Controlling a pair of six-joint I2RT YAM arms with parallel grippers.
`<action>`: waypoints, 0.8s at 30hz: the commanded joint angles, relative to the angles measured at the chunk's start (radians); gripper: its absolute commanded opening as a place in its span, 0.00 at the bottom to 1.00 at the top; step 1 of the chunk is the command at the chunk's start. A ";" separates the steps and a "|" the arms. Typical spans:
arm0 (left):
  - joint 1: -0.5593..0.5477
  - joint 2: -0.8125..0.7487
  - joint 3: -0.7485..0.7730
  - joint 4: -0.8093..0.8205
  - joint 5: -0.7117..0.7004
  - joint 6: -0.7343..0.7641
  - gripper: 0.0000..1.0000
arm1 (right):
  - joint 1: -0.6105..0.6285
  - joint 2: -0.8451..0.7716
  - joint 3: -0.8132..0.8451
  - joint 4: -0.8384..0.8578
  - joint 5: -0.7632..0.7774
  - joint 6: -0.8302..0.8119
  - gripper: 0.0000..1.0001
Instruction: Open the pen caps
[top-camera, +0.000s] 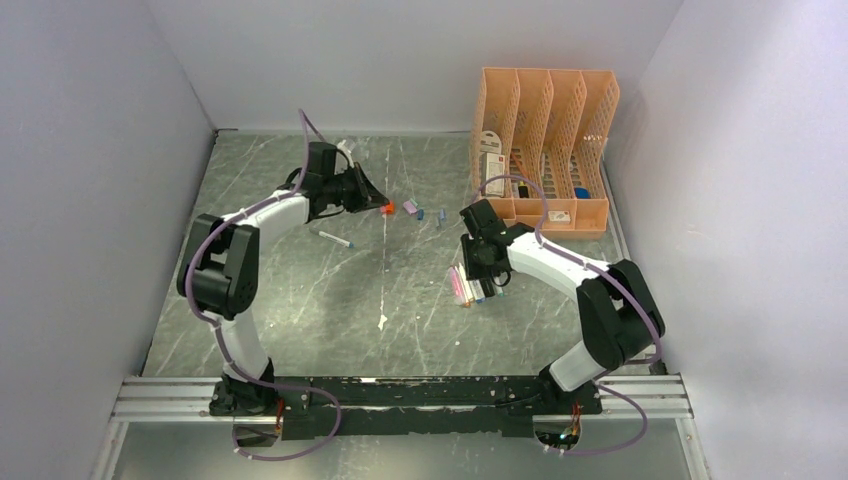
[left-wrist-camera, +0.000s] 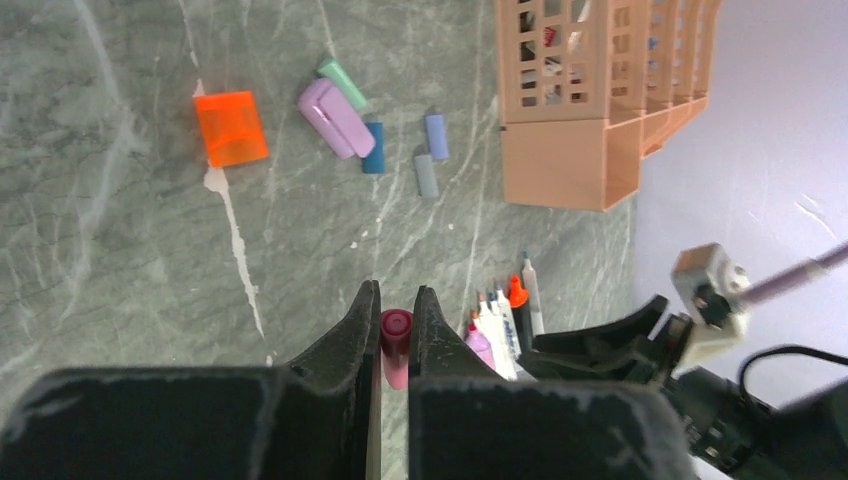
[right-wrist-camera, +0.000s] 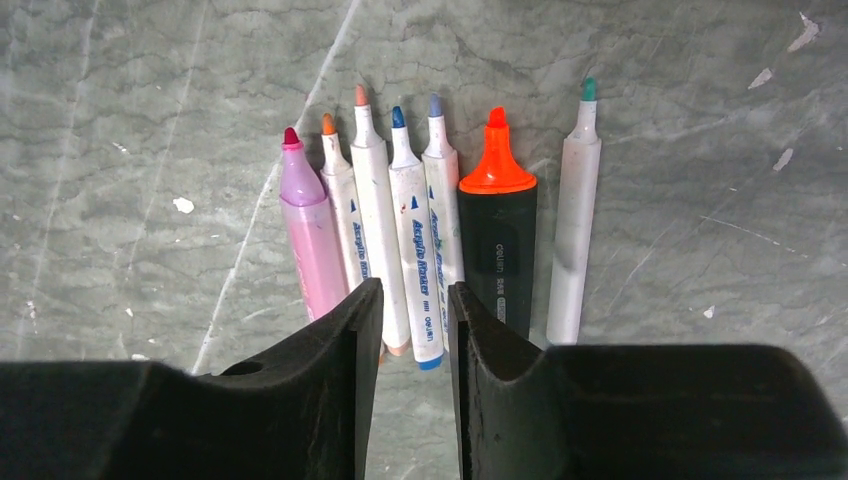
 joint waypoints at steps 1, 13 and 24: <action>-0.010 0.074 0.064 -0.089 -0.055 0.049 0.07 | 0.005 -0.052 0.043 -0.025 0.006 -0.004 0.31; -0.022 0.274 0.278 -0.188 -0.189 0.142 0.13 | 0.005 -0.114 0.038 -0.030 -0.045 0.001 0.34; -0.025 0.295 0.349 -0.256 -0.182 0.180 0.43 | 0.005 -0.129 0.021 -0.015 -0.065 0.001 0.37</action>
